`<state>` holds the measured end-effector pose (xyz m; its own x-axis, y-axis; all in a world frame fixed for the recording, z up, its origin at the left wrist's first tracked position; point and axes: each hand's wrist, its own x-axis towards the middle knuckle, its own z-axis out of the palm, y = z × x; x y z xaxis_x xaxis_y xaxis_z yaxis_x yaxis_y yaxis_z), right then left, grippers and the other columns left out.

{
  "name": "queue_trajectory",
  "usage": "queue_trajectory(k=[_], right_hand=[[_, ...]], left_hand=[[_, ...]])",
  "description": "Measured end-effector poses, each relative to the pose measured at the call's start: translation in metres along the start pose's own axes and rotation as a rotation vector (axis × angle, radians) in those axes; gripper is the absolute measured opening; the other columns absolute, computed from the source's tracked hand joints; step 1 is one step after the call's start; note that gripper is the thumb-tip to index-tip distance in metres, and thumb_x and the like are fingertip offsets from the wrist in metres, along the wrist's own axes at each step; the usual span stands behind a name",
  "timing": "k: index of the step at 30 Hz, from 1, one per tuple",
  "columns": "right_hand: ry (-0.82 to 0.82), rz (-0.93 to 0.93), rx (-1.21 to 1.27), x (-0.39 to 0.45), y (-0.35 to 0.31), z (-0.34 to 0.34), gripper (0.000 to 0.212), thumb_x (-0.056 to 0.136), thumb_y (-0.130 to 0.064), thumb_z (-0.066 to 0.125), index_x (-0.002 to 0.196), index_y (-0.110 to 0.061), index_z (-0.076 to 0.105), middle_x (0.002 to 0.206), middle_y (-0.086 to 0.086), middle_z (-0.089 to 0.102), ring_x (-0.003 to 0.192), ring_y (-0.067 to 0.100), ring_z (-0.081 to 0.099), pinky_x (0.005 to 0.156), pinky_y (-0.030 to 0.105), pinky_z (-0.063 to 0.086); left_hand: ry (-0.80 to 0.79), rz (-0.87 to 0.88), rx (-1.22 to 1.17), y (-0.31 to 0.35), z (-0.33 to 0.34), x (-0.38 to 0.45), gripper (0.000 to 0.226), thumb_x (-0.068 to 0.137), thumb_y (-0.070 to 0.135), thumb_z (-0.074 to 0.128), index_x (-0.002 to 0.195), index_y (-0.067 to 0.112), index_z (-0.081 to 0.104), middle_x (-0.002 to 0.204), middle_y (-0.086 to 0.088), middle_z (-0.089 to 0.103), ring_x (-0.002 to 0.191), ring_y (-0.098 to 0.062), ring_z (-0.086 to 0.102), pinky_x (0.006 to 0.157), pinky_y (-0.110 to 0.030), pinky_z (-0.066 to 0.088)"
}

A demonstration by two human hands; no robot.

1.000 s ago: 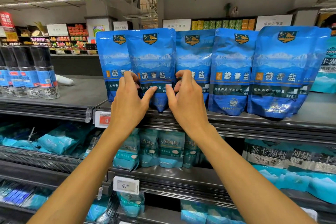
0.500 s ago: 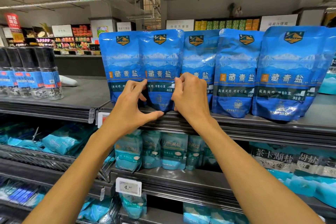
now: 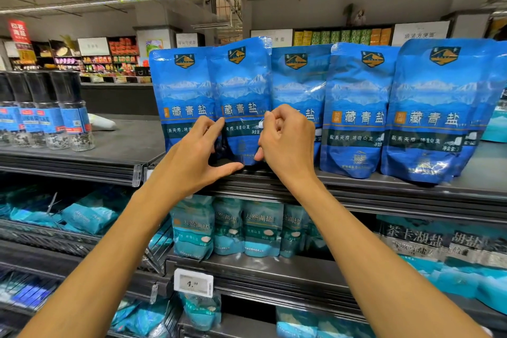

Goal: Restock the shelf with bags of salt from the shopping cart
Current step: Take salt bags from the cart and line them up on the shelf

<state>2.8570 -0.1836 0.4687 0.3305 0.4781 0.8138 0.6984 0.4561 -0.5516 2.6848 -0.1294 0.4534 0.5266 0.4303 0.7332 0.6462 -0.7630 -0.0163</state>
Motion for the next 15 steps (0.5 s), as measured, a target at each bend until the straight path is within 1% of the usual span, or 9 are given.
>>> queue_trajectory(k=[2,5,6,8,11,13,15], right_hand=[[0.001,-0.009,0.04,-0.001,-0.001,0.001,0.03,0.1,-0.018,0.048,0.07,-0.016,0.047,0.04,0.0,0.058,0.041,0.006,0.062,0.056,0.026,0.048],[0.013,-0.001,0.098,0.001,-0.003,0.002,0.03,0.099,-0.017,0.049,0.069,-0.011,0.048,0.038,0.0,0.056,0.04,0.009,0.062,0.055,0.029,0.048],[0.011,0.009,0.128,0.003,-0.003,0.002,0.031,0.098,-0.017,0.049,0.069,-0.01,0.048,0.037,0.0,0.055,0.04,0.011,0.063,0.055,0.03,0.049],[0.0,0.019,0.174,0.007,-0.003,0.0,0.032,0.098,-0.018,0.049,0.069,-0.007,0.049,0.038,0.001,0.054,0.04,0.014,0.063,0.054,0.033,0.05],[-0.02,0.024,0.229,0.008,-0.002,-0.003,0.032,0.099,-0.019,0.05,0.07,-0.006,0.051,0.039,0.0,0.054,0.039,0.017,0.063,0.05,0.036,0.05],[-0.033,0.025,0.258,0.007,-0.002,-0.004,0.032,0.099,-0.02,0.05,0.07,-0.007,0.051,0.04,0.0,0.054,0.04,0.019,0.064,0.051,0.04,0.053],[-0.044,0.027,0.285,0.007,-0.003,-0.005,0.031,0.099,-0.02,0.05,0.071,-0.007,0.051,0.043,0.0,0.055,0.041,0.022,0.064,0.052,0.041,0.052]], left_hand=[[0.01,0.003,0.069,0.001,0.0,0.001,0.096,0.075,0.068,0.055,0.144,0.003,0.041,0.112,-0.005,0.049,0.08,-0.021,0.052,0.068,-0.042,0.055],[0.032,-0.004,0.157,0.001,0.0,0.006,0.103,0.069,0.074,0.058,0.142,0.003,0.042,0.115,-0.01,0.052,0.081,-0.031,0.057,0.069,-0.044,0.053],[0.051,-0.008,0.166,0.001,0.001,0.006,0.1,0.07,0.07,0.061,0.142,0.002,0.042,0.116,-0.012,0.052,0.082,-0.033,0.057,0.07,-0.045,0.053],[0.096,-0.013,0.167,0.001,0.004,0.006,0.091,0.075,0.054,0.065,0.143,-0.001,0.04,0.121,-0.015,0.052,0.086,-0.036,0.058,0.072,-0.045,0.052],[0.16,-0.002,0.166,0.001,0.007,0.007,0.087,0.074,0.046,0.059,0.145,-0.001,0.037,0.122,-0.015,0.053,0.091,-0.033,0.057,0.074,-0.041,0.046],[0.203,-0.002,0.121,0.002,0.01,0.008,0.088,0.074,0.039,0.058,0.149,0.003,0.029,0.122,-0.014,0.052,0.091,-0.031,0.058,0.073,-0.041,0.049],[0.227,-0.008,0.004,0.004,0.014,0.008,0.091,0.076,0.023,0.064,0.154,0.011,0.018,0.126,-0.011,0.047,0.088,-0.03,0.058,0.068,-0.047,0.053]])
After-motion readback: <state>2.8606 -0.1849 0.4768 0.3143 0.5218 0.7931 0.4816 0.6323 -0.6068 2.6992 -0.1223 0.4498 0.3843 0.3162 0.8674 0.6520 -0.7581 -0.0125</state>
